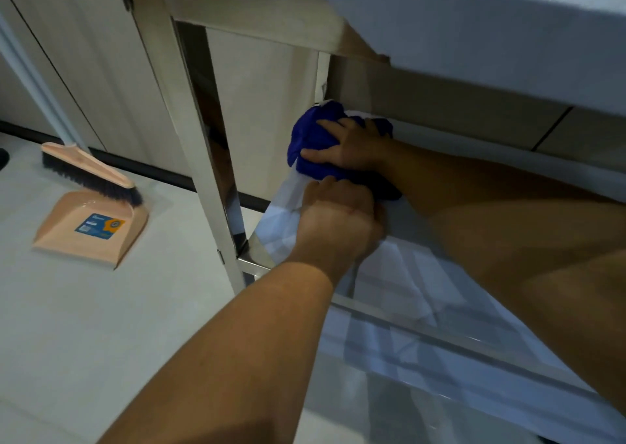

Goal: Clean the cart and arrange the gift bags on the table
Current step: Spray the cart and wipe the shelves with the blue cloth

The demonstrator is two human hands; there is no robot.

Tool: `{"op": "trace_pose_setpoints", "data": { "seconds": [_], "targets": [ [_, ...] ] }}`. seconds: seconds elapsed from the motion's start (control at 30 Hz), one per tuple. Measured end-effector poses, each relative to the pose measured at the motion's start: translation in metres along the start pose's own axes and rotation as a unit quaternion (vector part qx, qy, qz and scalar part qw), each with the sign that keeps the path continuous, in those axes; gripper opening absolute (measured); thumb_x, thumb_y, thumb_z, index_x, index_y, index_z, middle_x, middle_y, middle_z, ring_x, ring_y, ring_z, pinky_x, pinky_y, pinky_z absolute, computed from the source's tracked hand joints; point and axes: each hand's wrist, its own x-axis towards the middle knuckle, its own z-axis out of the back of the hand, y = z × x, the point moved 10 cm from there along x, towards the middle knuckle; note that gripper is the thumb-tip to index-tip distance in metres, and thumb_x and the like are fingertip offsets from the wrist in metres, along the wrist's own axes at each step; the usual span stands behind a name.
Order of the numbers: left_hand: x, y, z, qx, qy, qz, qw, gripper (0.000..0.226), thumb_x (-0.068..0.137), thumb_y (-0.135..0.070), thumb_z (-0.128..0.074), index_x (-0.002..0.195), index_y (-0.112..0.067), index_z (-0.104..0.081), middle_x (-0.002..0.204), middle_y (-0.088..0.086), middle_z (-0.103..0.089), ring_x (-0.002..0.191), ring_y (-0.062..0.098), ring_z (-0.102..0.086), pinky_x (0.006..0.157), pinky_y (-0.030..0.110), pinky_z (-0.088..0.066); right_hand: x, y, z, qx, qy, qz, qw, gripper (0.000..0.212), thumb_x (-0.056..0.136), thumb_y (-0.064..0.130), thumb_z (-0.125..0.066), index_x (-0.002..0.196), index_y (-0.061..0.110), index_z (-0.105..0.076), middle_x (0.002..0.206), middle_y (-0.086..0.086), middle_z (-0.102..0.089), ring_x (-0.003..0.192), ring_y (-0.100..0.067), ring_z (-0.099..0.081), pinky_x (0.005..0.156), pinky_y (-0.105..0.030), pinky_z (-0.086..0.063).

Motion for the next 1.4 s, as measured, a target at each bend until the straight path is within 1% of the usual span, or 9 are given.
{"op": "trace_pose_setpoints", "data": {
  "seconds": [0.13,0.3,0.47,0.53,0.63,0.9,1.07,1.2,1.4],
  "targets": [
    [-0.006,-0.003,0.001,0.016,-0.016,0.006,1.0,0.042,0.105,-0.042,-0.042,0.128,-0.012,-0.063,0.126,0.014,-0.065,0.116,0.031,-0.06,0.099,0.039,-0.046,-0.021,0.009,-0.01,0.003,0.001,0.032,0.999,0.099,0.081,0.085,-0.047,0.159,0.044,-0.005,0.169,0.005,0.002,0.153,-0.038,0.008,0.122,-0.06,-0.001],
    [-0.002,-0.004,-0.003,0.019,-0.016,0.001,1.0,0.082,0.094,-0.064,-0.034,0.162,-0.028,-0.007,0.166,0.013,-0.022,0.148,0.04,-0.026,0.116,0.056,-0.032,-0.031,-0.003,-0.014,0.013,-0.062,0.018,0.998,0.094,0.085,0.084,-0.04,0.16,0.038,-0.006,0.169,0.0,-0.004,0.154,-0.037,0.001,0.122,-0.058,-0.005],
    [-0.015,-0.013,0.012,-0.009,-0.082,-0.052,0.995,0.072,0.083,-0.084,-0.03,0.111,-0.029,-0.068,0.093,-0.004,-0.071,0.09,0.018,-0.064,0.073,0.03,-0.05,-0.05,-0.042,-0.014,0.01,-0.096,-0.023,0.995,0.092,0.085,0.085,-0.031,0.16,0.035,-0.008,0.168,-0.003,-0.012,0.152,-0.039,-0.004,0.121,-0.059,-0.007],
    [-0.017,-0.008,0.014,0.01,-0.069,-0.01,0.998,0.066,0.081,-0.088,-0.041,0.073,-0.025,-0.06,0.065,-0.008,-0.057,0.066,0.01,-0.053,0.055,0.026,-0.037,-0.061,-0.059,-0.013,-0.004,-0.12,-0.031,0.992,0.093,0.079,0.084,-0.024,0.157,0.035,-0.017,0.163,-0.006,-0.025,0.148,-0.037,-0.017,0.119,-0.057,-0.011],
    [-0.018,-0.014,0.011,0.076,-0.04,-0.004,0.996,0.068,0.078,-0.093,-0.036,0.068,-0.028,-0.053,0.064,-0.007,-0.053,0.062,0.007,-0.048,0.051,0.026,-0.03,-0.08,-0.083,-0.011,-0.006,-0.143,-0.048,0.989,0.088,0.077,0.081,-0.02,0.152,0.036,-0.025,0.158,-0.005,-0.032,0.144,-0.037,-0.023,0.117,-0.057,-0.016],
    [-0.024,-0.073,0.013,0.06,-0.095,-0.02,0.993,0.05,0.096,-0.049,-0.025,0.094,-0.011,-0.057,0.107,0.013,-0.063,0.101,0.033,-0.055,0.073,0.036,-0.036,-0.12,-0.151,-0.002,0.004,-0.151,-0.107,0.983,0.087,0.08,0.083,-0.016,0.15,0.034,-0.033,0.158,-0.006,-0.034,0.145,-0.036,-0.026,0.117,-0.058,-0.019],
    [-0.04,-0.167,-0.017,0.028,-0.058,-0.029,0.998,0.042,0.098,-0.047,-0.046,0.114,-0.01,-0.058,0.121,0.012,-0.059,0.114,0.033,-0.05,0.082,0.038,-0.033,-0.162,-0.239,0.007,0.007,-0.147,-0.167,0.975,0.102,0.071,0.089,-0.01,0.157,0.037,-0.019,0.163,-0.002,-0.026,0.149,-0.036,-0.018,0.12,-0.057,-0.014],
    [-0.067,-0.248,-0.054,0.067,0.025,-0.025,0.997,0.065,0.102,-0.058,-0.027,0.149,-0.014,-0.037,0.155,0.019,-0.034,0.141,0.043,-0.026,0.112,0.064,-0.02,-0.215,-0.318,0.021,0.031,-0.158,-0.229,0.96,0.101,0.073,0.088,-0.013,0.16,0.036,-0.013,0.166,-0.002,-0.019,0.152,-0.036,-0.012,0.121,-0.056,-0.013],
    [-0.094,-0.296,-0.075,0.076,0.015,-0.015,0.997,0.083,0.098,-0.066,-0.014,0.16,-0.011,-0.014,0.167,0.019,-0.009,0.15,0.048,-0.001,0.114,0.073,0.0,-0.307,-0.406,0.036,0.046,-0.186,-0.315,0.93,0.079,0.092,0.075,-0.033,0.159,0.037,-0.018,0.167,0.003,-0.016,0.154,-0.033,0.0,0.122,-0.056,-0.012]
  ]
}}
